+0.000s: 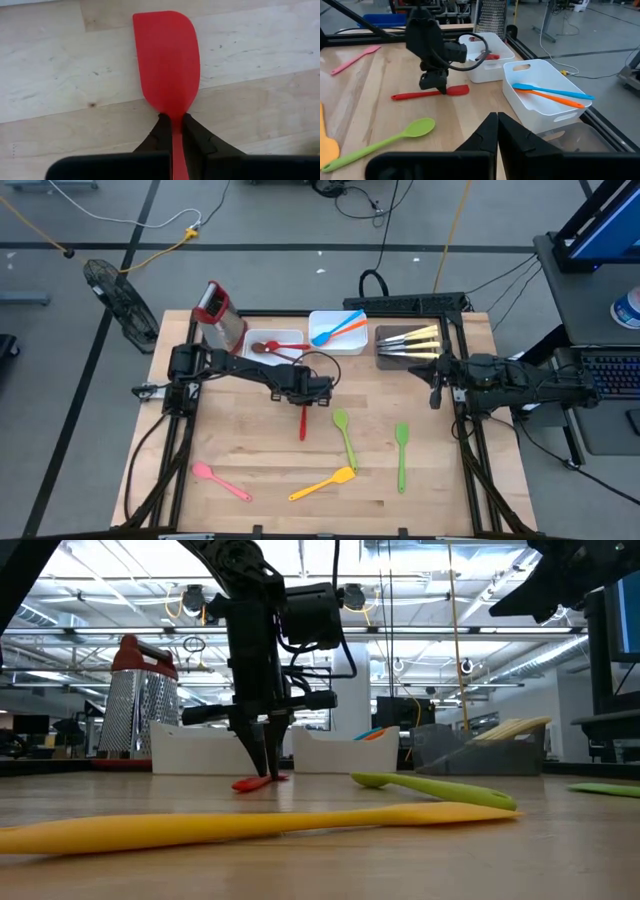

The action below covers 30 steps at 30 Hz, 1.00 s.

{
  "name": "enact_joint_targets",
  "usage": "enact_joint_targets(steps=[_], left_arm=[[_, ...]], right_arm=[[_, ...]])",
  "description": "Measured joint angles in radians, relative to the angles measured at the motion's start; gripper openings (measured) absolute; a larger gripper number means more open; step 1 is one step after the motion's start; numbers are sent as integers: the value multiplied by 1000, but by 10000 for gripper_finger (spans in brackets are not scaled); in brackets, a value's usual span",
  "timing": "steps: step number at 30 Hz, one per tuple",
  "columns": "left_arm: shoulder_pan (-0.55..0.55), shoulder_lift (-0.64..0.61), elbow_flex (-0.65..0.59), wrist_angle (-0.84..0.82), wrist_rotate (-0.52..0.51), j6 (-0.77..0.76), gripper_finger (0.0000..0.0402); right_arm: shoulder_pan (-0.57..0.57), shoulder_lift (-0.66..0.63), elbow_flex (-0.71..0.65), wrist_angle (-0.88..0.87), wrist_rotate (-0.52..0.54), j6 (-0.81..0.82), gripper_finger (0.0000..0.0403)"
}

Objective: Pick & Place Kitchen Items
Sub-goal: Put the red spatula into the right white bin

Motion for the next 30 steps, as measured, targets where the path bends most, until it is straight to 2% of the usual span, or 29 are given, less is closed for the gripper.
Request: enact_joint_targets(steps=[21, 30], left_arm=[[-24, -18, 0, 7, -6, 12, 2], [-23, -48, 3, 76, 18, 66, 4]], right_arm=[[-1, 0, 0, -1, 3, 0, 4], [-1, 0, 0, -2, 5, -1, 4]])
